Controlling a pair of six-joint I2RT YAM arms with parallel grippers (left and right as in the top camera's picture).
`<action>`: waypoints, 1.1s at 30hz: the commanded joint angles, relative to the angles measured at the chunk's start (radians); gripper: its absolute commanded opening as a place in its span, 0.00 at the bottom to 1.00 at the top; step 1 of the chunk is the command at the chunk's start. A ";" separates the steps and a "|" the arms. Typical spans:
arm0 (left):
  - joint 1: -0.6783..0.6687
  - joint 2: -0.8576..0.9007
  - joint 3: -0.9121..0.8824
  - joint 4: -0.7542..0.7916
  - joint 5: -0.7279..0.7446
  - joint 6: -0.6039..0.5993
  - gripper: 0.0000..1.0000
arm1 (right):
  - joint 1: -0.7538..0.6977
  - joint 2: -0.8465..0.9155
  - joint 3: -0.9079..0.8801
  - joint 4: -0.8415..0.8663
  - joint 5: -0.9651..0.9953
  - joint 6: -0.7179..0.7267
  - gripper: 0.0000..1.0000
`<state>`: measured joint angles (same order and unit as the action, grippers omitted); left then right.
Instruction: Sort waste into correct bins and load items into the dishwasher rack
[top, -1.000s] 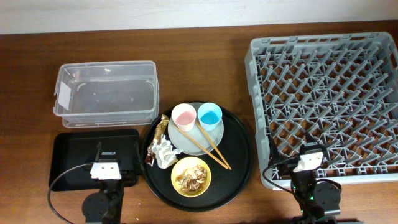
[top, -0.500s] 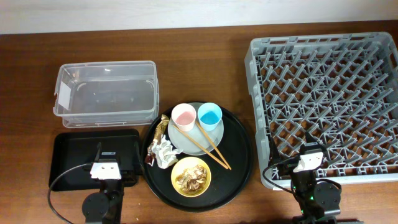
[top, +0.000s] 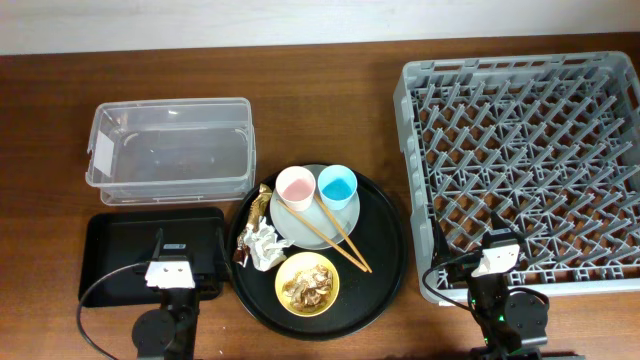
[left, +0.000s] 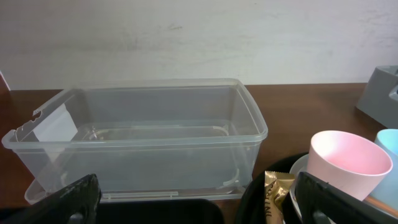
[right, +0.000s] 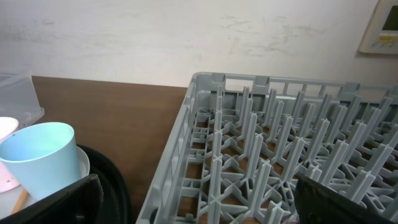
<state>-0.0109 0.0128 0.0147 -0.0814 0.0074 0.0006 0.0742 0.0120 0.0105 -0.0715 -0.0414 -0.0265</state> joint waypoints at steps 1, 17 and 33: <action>-0.001 -0.007 -0.006 -0.002 -0.006 0.016 0.99 | -0.004 -0.006 -0.005 -0.004 0.005 0.005 0.99; -0.001 0.541 0.926 -0.822 0.131 0.015 0.99 | -0.004 -0.006 -0.005 -0.004 0.005 0.005 0.99; -0.008 1.092 0.888 -1.009 0.348 -0.323 0.30 | -0.004 -0.006 -0.005 -0.004 0.005 0.005 0.99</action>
<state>-0.0109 1.1126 0.9314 -1.1034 0.3119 -0.3141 0.0742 0.0147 0.0105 -0.0715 -0.0414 -0.0261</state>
